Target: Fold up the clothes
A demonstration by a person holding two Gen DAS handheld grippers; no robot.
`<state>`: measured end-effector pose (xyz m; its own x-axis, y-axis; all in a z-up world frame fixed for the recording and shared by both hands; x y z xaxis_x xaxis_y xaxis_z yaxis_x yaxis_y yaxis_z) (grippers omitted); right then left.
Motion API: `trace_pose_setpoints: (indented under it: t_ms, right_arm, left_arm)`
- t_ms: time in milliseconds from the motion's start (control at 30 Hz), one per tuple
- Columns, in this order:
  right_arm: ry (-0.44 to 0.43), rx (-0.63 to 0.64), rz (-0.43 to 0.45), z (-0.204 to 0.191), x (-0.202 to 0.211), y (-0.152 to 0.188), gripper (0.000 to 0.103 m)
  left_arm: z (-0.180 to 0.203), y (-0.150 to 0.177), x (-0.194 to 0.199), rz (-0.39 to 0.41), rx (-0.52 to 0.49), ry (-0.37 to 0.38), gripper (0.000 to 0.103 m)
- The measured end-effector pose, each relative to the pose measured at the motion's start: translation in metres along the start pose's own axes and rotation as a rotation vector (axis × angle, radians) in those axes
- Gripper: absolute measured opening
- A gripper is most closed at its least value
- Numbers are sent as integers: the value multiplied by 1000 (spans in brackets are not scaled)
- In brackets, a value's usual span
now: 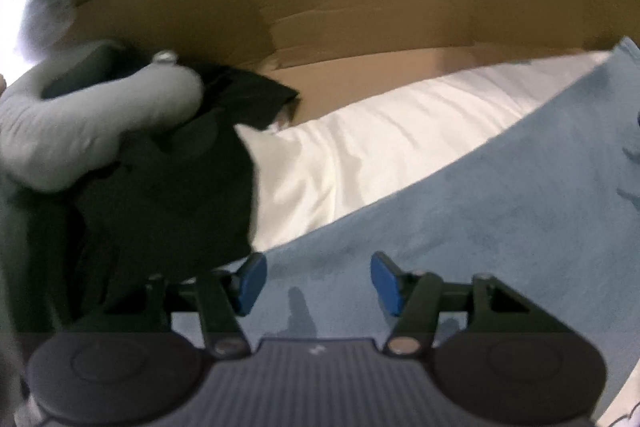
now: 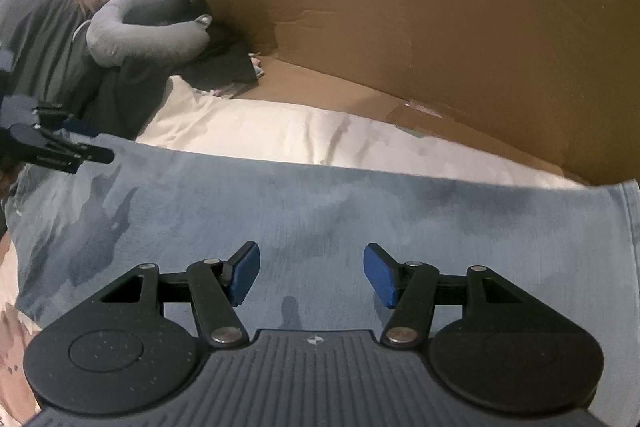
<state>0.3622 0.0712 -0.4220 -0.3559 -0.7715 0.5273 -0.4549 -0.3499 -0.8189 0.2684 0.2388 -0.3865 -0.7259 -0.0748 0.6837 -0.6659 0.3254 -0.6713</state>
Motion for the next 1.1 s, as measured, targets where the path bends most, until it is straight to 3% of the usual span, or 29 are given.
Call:
trace_pose_setpoints:
  t_ms: [133,333,533,733,800,1100]
  right_arm:
    - [-54,24,-34,-8,-10,-4,64]
    - [-100,61,-57,-23,-24,-7,64]
    - [-123,74,-81,-26,-36,-5,64]
    - [-172,126,-104,-29,-53,-9,64]
    - [-184,146,-106,-28,-60,-14,64]
    - [-217,254,-99,-28,-102,-40,64]
  left_arm:
    - [4,-4,-15,15,-75,66,59]
    - [5,-3,-38,-8,-196,131,40]
    - [8,1,-53,-50,-283,214,39]
    - [8,5,-66,-106,-281,306,38]
    - [10,8,-68,-115,-307,332,28]
    - [8,7,-66,-133,-369,383,15]
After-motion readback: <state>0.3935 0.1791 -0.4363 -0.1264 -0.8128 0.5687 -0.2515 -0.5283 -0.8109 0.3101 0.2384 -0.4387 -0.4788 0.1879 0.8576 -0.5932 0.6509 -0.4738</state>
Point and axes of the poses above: each gripper's, at about its wrist camera, not at the fingertips, and x roughly against the way its jaws point, z to its right, y to its underside, the point moved 10 cm from there along -x, roughly the way its jaws point, and after that the axes turned 14 degrees about z, right-handed, at the moved point
